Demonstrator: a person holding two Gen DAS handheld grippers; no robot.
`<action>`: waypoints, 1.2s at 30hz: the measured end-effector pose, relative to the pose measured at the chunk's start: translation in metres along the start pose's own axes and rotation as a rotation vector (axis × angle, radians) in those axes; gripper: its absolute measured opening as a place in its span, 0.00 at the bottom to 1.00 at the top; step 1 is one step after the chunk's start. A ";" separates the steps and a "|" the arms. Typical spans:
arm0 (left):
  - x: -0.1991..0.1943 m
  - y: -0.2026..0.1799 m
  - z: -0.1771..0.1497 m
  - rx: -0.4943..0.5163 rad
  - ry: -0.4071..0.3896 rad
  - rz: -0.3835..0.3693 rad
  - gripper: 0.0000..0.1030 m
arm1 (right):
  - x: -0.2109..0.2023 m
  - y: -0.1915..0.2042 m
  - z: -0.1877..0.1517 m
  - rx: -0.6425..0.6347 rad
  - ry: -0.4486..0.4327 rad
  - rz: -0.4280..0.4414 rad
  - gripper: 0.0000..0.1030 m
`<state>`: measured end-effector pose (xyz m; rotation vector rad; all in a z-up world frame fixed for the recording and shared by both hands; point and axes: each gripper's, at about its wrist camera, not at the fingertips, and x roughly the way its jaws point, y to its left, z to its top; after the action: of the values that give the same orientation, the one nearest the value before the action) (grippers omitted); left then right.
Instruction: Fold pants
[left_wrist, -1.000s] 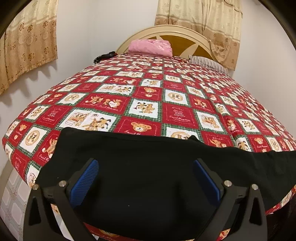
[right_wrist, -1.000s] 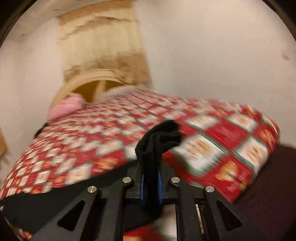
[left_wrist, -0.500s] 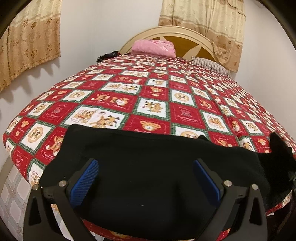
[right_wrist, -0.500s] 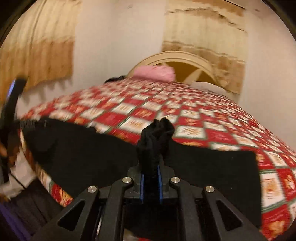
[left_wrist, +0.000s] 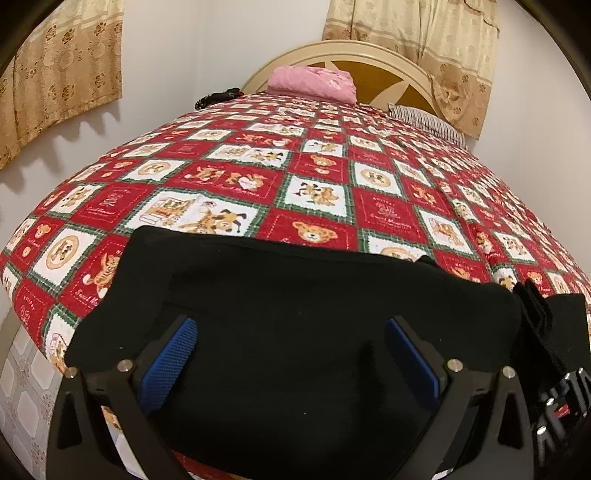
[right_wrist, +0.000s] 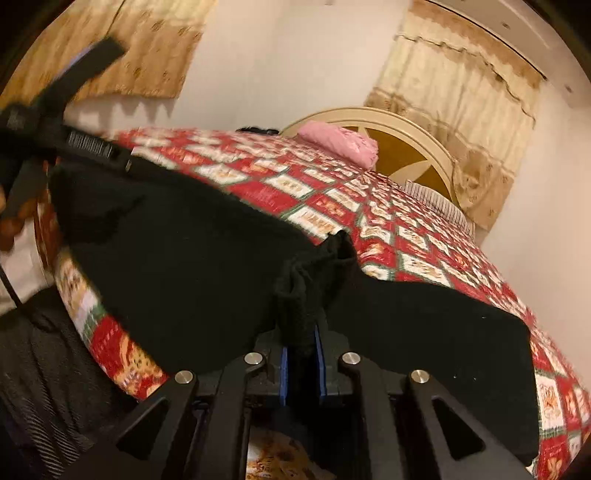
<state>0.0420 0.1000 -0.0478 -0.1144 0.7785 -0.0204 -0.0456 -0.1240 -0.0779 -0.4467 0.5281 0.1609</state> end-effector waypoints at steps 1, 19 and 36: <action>0.000 0.000 0.000 0.003 0.000 0.000 1.00 | 0.003 0.005 -0.004 -0.013 0.014 0.001 0.14; -0.002 -0.046 0.004 0.164 -0.022 -0.050 1.00 | -0.032 -0.122 0.012 0.475 -0.060 0.315 0.24; 0.064 -0.162 0.033 0.478 0.083 0.003 1.00 | 0.029 -0.098 0.006 0.519 0.031 0.443 0.21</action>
<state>0.1145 -0.0615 -0.0512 0.3434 0.8375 -0.2084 0.0075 -0.2080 -0.0523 0.1797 0.6689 0.4298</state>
